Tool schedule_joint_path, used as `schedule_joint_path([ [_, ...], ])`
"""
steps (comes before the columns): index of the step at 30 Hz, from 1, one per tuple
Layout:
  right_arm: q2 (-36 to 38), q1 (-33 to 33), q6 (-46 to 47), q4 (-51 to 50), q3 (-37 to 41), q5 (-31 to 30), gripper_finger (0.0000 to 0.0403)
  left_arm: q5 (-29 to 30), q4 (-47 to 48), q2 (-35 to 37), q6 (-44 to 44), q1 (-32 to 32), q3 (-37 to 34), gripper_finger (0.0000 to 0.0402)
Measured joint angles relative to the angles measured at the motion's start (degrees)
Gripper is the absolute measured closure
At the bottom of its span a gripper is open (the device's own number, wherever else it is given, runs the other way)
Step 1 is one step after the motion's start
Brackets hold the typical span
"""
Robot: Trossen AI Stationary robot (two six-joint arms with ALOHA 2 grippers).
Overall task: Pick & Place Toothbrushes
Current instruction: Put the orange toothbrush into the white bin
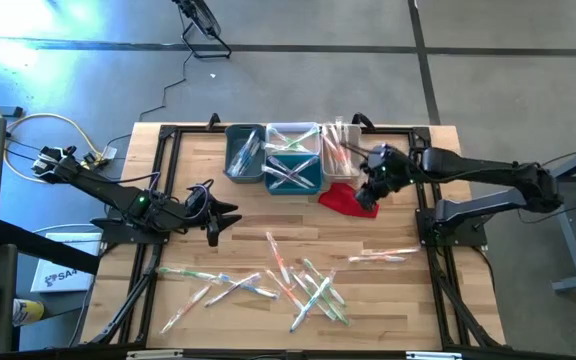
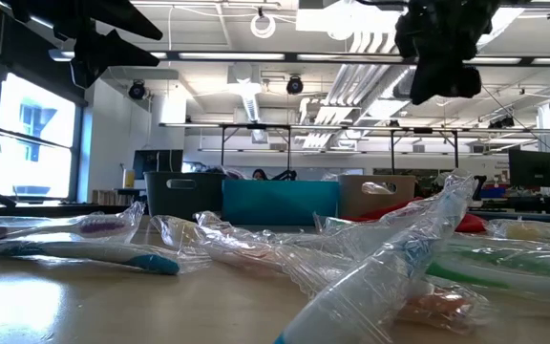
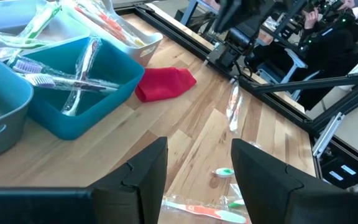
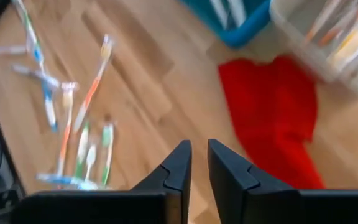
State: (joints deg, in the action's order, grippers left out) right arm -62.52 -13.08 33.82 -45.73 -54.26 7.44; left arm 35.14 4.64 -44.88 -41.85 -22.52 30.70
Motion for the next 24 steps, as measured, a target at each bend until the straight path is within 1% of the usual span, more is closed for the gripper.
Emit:
schedule_joint_path([
  [3,0.00,3.54,2.44,-1.48,0.00,-0.13,0.0364,0.00,0.00,0.00,0.00,0.00,0.00,0.0226],
  [6,-0.02,6.82,5.21,-1.44,0.00,-1.55,0.0370,0.00,-0.01,0.00,0.00,0.00,0.00,0.0226],
  [12,-0.02,11.95,9.52,-1.45,0.00,-2.38,0.0374,0.00,-0.12,0.00,0.00,0.00,0.00,0.0226],
  [24,-0.04,24.88,20.45,-2.67,0.00,-7.42,0.0375,0.00,-0.17,0.00,0.00,0.00,0.00,0.0226],
])
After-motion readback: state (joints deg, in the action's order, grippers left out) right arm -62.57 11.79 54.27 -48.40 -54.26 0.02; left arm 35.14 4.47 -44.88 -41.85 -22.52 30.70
